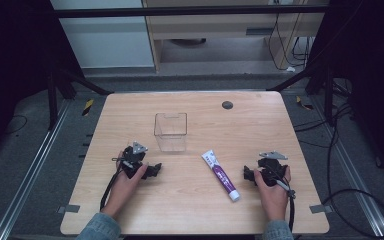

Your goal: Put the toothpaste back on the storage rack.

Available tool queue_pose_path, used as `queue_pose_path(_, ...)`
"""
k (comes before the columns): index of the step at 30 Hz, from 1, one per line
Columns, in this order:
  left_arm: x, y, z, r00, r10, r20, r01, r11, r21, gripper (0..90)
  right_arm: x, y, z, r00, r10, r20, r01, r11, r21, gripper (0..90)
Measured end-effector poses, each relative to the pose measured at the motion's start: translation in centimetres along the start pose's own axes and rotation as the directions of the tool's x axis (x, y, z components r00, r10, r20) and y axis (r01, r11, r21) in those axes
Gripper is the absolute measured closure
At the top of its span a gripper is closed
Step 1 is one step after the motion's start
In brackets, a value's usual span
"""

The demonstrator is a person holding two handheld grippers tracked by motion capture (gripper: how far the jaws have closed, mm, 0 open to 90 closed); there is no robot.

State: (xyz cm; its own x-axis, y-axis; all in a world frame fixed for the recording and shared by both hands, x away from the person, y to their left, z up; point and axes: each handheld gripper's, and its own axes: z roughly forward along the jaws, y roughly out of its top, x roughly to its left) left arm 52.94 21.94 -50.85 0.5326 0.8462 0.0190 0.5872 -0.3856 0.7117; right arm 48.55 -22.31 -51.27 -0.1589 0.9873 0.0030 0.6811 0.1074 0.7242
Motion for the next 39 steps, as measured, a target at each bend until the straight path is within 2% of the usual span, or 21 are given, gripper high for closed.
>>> queue_pose_path(11,0.0,0.0,0.0,1.0,0.0,0.0,0.0,1.0,0.0,0.0,-0.1,0.0,-0.1,0.9999,-0.006,-0.009,0.006,1.0,0.0,1.6)
queue_pose_path(12,0.0,0.0,0.0,1.0,0.0,0.0,0.0,1.0,0.0,0.0,-0.1,0.1,-0.5,0.9996,-0.005,-0.028,0.006,1.0,0.007,8.6)
queue_pose_path(13,0.0,0.0,0.0,1.0,0.0,0.0,0.0,1.0,0.0,0.0,-0.1,0.1,-0.5,0.9996,-0.005,-0.028,0.006,1.0,0.007,8.6)
queue_pose_path(14,0.0,0.0,0.0,1.0,0.0,0.0,0.0,1.0,0.0,0.0,0.1,0.3,-1.6,0.9979,-0.008,-0.064,0.008,1.0,-0.008,7.5)
queue_pose_path(16,0.0,0.0,0.0,1.0,-0.001,0.0,0.001,1.0,0.0,0.0,0.2,0.4,-1.9,0.9979,-0.013,-0.063,0.013,1.0,-0.008,7.7)
queue_pose_path(19,0.0,0.0,0.0,1.0,0.0,0.0,0.0,1.0,0.0,0.0,2.0,1.4,-4.4,0.9922,-0.097,-0.078,0.097,0.995,0.004,9.9)
queue_pose_path(20,0.0,0.0,0.0,1.0,0.0,0.0,0.0,1.0,0.0,0.0,2.0,1.4,-4.4,0.9922,-0.097,-0.078,0.097,0.995,0.004,9.9)
queue_pose_path(22,0.0,0.0,0.0,1.0,0.0,0.0,0.0,1.0,0.0,0.0,2.6,1.6,-5.2,0.9871,-0.124,-0.101,0.126,0.992,0.011,11.1)
queue_pose_path(24,0.0,0.0,0.0,1.0,0.0,0.0,0.0,1.0,0.001,0.0,3.1,1.8,-6.1,0.9802,-0.161,-0.115,0.163,0.987,0.007,15.9)
queue_pose_path(26,0.0,0.0,0.0,1.0,0.0,0.0,0.0,1.0,0.0,0.0,3.8,2.0,-6.5,0.9722,-0.196,-0.128,0.201,0.979,0.032,16.4)
queue_pose_path(28,0.0,0.0,0.0,1.0,-0.001,0.0,0.001,1.0,0.0,0.0,4.5,2.3,-6.9,0.9609,-0.242,-0.135,0.249,0.968,0.04,19.1)
queue_pose_path(32,0.0,0.0,0.0,1.0,-0.002,0.001,0.002,1.0,-0.001,0.0,5.8,3.1,-7.0,0.9406,-0.303,-0.153,0.315,0.947,0.06,24.5)
queue_pose_path(33,0.0,0.0,0.0,1.0,-0.002,0.001,0.002,1.0,-0.002,0.0,6.3,3.6,-6.7,0.9307,-0.327,-0.164,0.342,0.937,0.074,27.4)
queue_pose_path(34,0.0,0.0,0.0,1.0,-0.002,0.001,0.002,1.0,-0.001,0.0,6.3,3.6,-6.7,0.9307,-0.327,-0.164,0.342,0.937,0.074,27.4)
queue_pose_path(35,0.0,0.0,0.0,1.0,-0.002,0.001,0.002,1.0,-0.001,0.0,6.7,4.0,-6.6,0.9274,-0.328,-0.18,0.345,0.935,0.078,31.5)
queue_pose_path(39,0.0,0.0,0.0,1.0,-0.002,0.001,0.002,1.0,-0.001,0.0,7.2,4.6,-6.3,0.9284,-0.314,-0.199,0.337,0.937,0.093,34.9)
